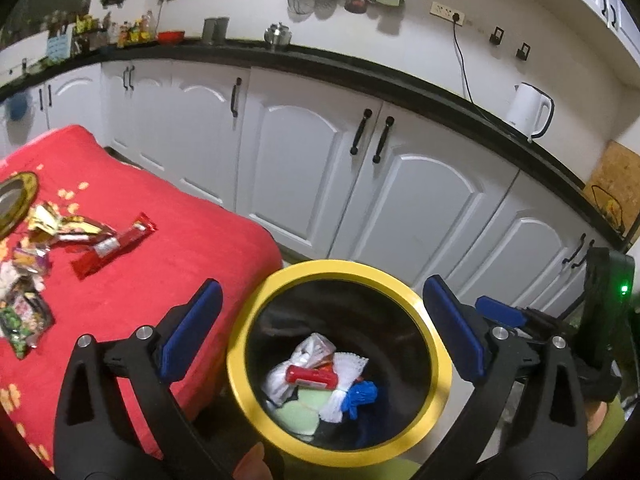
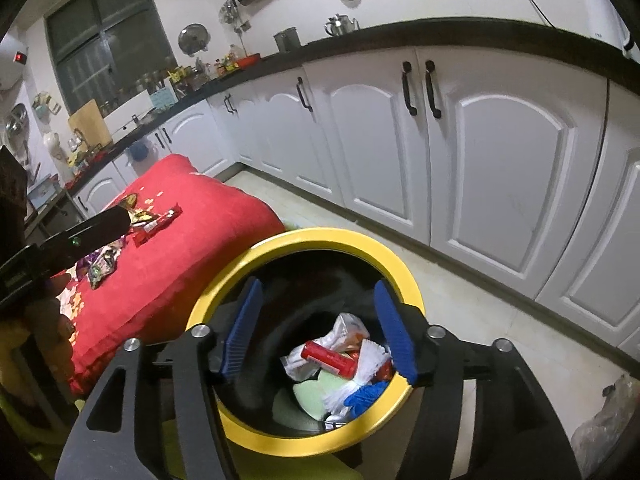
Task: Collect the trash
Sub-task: 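Move both tools back over the blanket toward the snack wrappers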
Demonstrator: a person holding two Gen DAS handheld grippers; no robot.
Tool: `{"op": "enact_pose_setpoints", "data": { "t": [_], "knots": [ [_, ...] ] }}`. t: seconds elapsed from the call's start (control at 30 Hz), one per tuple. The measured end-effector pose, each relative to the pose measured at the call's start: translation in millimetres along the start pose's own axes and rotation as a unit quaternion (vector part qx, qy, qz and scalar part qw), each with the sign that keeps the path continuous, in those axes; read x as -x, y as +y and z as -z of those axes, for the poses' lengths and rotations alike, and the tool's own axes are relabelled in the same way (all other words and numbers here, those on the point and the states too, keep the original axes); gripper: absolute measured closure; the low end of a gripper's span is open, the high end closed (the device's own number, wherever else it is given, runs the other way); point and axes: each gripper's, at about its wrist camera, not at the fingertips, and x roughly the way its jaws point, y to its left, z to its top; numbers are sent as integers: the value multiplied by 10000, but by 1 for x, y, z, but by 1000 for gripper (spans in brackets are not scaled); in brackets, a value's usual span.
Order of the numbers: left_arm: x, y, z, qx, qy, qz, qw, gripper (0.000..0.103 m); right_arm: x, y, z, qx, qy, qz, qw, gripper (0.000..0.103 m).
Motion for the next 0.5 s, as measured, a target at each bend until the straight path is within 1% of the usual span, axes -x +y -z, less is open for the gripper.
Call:
{"op": "enact_pose_setpoints", "data": {
  "t": [0.17,0.5],
  "knots": [
    [15,3,0,-86,-174,-146,9997,11,5,11,-5,97,-101,-31,9999,37],
    [44,30,-3,4,-468,-560,9973,11,13,40,-20,298,-321,-216,9988,35]
  ]
}}
